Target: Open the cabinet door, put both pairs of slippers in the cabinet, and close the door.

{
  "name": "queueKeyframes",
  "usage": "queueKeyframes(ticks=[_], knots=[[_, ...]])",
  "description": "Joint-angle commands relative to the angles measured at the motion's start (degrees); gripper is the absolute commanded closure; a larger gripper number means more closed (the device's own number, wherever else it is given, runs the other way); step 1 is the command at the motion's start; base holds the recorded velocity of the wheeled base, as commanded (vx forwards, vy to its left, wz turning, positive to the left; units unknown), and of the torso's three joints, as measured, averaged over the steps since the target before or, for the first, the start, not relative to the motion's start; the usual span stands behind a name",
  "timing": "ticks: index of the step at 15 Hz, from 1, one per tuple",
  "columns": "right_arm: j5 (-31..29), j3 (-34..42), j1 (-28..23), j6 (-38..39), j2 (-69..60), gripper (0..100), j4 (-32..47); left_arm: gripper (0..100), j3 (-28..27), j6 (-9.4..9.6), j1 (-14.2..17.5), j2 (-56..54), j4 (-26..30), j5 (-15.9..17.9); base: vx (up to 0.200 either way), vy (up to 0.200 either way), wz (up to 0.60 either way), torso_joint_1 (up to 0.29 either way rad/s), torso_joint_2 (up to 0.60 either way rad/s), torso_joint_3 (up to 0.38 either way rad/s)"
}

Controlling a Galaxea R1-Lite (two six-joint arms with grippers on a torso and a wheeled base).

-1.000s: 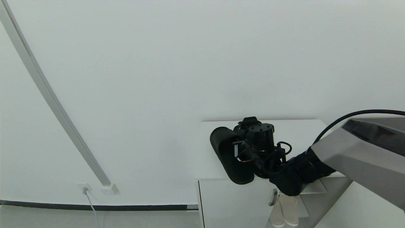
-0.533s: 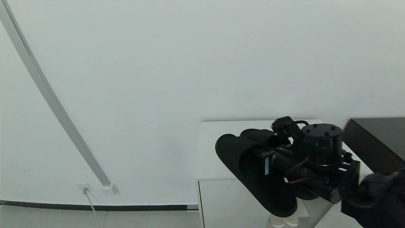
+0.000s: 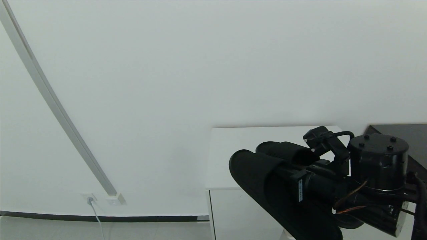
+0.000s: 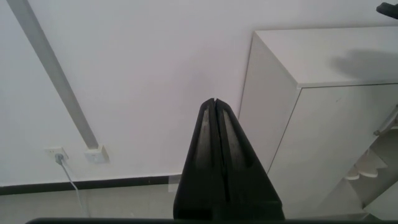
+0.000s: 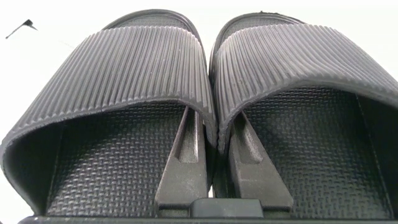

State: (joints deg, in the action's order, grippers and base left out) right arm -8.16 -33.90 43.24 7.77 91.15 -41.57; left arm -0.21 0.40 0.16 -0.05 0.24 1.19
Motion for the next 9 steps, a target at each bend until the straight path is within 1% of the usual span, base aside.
queueKeyframes(ticks=[1, 8, 9], knots=[[0.0, 0.2, 0.9, 0.1, 0.1, 100, 0.0, 100, 0.0, -0.05, 0.0, 0.0, 0.0, 0.0, -0.200, 0.000, 0.00, 0.012, 0.00, 0.002], [-0.1, 0.7, 1.6, 0.0, 1.0, 100, -0.2, 100, 0.0, 0.04, 0.0, 0.0, 0.0, 0.0, -0.200, 0.000, 0.00, -0.003, 0.00, 0.004], [-0.1, 1.0, 1.6, 0.0, 1.0, 100, -0.2, 100, 0.0, 0.04, 0.0, 0.0, 0.0, 0.0, 0.000, 0.000, 0.00, 0.000, 0.00, 0.000]])
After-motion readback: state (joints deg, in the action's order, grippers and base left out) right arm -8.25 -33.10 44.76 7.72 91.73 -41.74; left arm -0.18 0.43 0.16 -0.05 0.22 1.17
